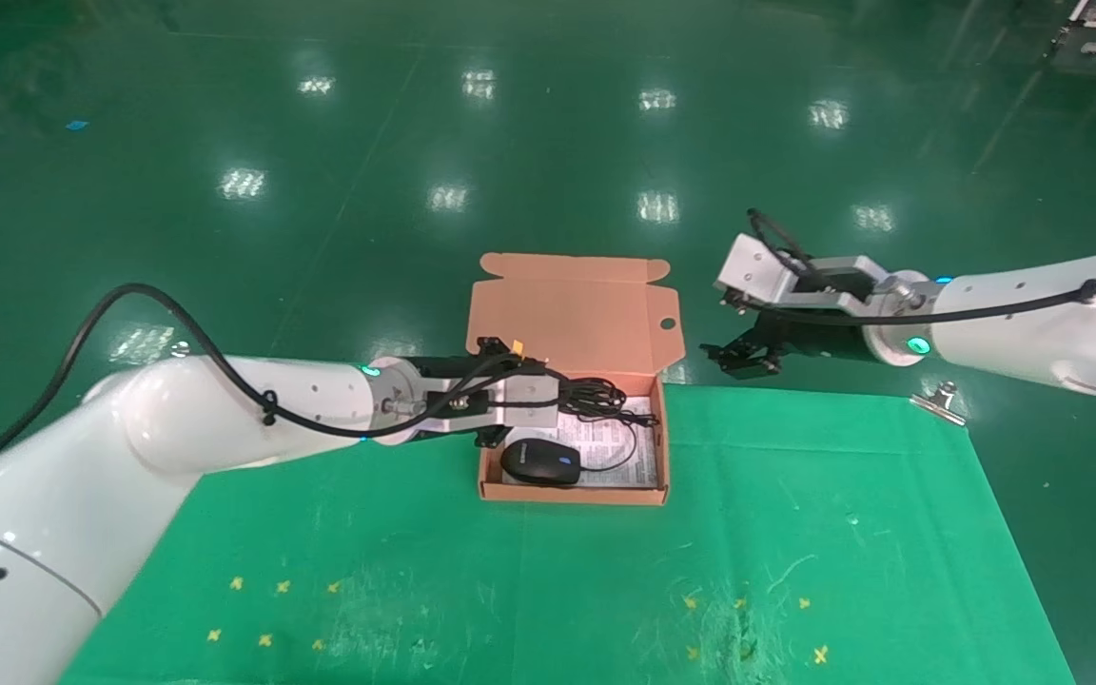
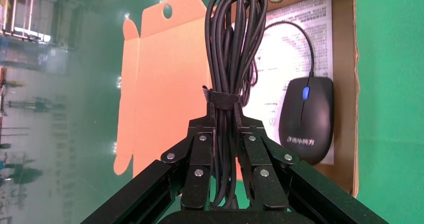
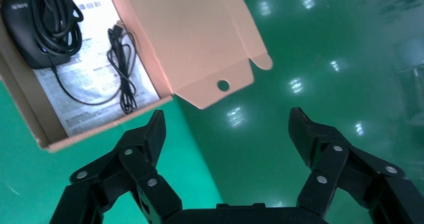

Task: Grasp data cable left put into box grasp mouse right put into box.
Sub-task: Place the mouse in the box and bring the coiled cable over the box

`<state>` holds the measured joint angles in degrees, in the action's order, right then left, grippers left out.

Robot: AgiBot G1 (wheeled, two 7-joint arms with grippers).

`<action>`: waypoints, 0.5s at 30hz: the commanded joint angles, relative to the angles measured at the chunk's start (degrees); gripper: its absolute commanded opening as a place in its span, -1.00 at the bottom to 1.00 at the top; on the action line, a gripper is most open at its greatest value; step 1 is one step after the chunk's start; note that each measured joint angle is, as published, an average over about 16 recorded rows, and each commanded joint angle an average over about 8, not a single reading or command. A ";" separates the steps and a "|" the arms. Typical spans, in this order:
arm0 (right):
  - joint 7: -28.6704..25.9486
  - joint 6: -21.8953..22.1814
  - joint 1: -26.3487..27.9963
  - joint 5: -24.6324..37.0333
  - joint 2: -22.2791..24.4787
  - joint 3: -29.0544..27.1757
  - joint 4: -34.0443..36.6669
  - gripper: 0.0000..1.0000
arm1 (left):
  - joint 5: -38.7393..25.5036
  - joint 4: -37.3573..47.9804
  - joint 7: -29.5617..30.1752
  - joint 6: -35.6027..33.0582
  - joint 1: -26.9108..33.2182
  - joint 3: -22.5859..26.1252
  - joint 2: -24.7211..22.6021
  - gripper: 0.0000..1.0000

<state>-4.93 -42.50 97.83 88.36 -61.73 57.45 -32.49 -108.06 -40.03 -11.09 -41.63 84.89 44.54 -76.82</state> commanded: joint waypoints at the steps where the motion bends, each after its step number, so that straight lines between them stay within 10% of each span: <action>1: -0.33 -0.08 -0.05 -0.08 1.41 -0.17 -1.20 1.00 | 2.06 2.54 -3.26 1.41 -0.17 0.08 -1.21 -1.00; 8: -1.92 -0.38 -0.52 -0.21 5.31 -0.51 -5.92 1.00 | 9.95 5.09 -8.62 3.78 0.09 5.04 -1.67 -1.00; 15: -2.81 -0.47 -1.03 -0.39 7.36 -0.71 -9.00 1.00 | 14.75 6.87 -10.26 4.46 1.03 9.20 -1.88 0.70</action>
<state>-7.61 -42.95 96.88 88.01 -54.70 56.78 -41.00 -94.09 -33.44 -21.11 -37.23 85.78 53.06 -78.65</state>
